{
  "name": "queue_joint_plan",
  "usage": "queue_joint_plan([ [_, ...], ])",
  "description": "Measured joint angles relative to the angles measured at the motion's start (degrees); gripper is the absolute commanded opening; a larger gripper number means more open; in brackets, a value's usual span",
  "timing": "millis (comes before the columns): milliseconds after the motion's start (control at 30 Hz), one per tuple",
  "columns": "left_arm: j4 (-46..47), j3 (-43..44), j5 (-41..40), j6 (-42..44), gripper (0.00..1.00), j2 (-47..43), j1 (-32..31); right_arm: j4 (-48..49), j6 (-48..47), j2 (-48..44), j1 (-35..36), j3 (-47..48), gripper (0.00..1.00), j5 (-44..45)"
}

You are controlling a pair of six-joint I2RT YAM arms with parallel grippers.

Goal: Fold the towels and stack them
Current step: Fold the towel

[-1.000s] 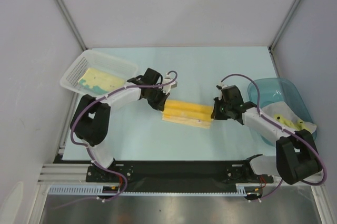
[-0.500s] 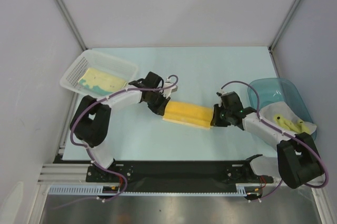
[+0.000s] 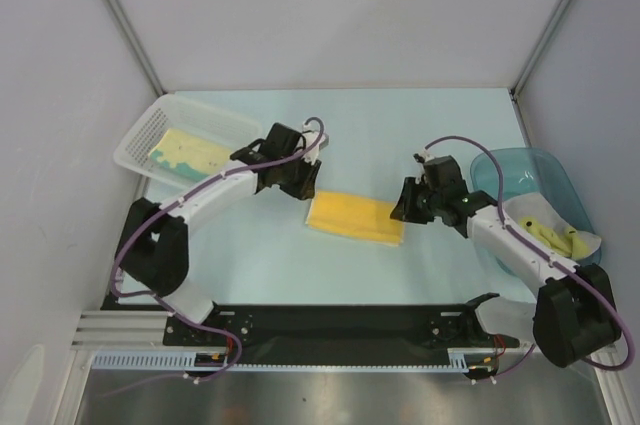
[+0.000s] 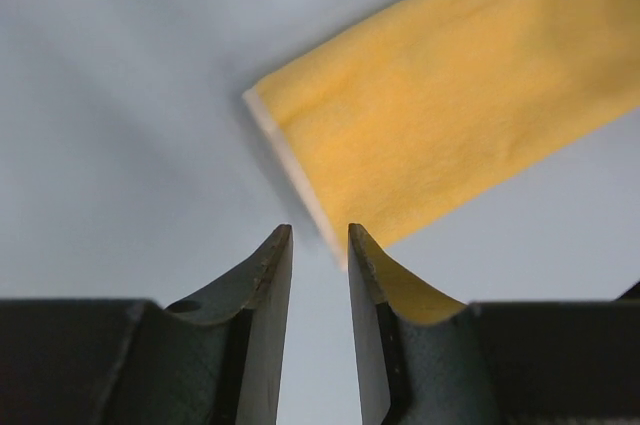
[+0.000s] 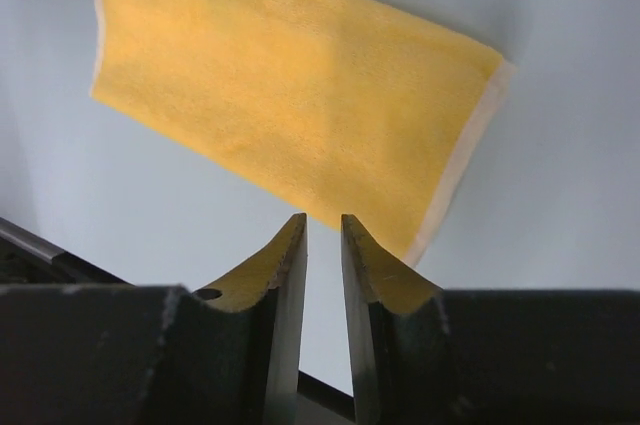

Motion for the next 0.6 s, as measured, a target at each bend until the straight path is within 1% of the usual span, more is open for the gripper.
queue_joint_plan([
  [133, 9.07, -5.66, 4.83, -7.76, 0.34, -4.35, -1.09, 4.22, 1.97, 2.82, 0.00, -1.03, 0.25, -1.79],
  [267, 14.58, -11.54, 6.23, -13.09, 0.34, -4.07, -1.62, 9.16, 4.04, 4.63, 0.07, -6.29, 0.25, -2.84],
  [400, 16.00, -14.73, 5.20, -16.09, 0.33, -0.94, -1.60, 10.36, 4.92, 6.23, 0.09, -9.94, 0.24, -2.47],
  [600, 16.00, -14.80, 2.47, -17.62, 0.34, 0.26, -1.60, 9.99, 5.07, 6.08, 0.04, -9.51, 0.22, -1.88],
])
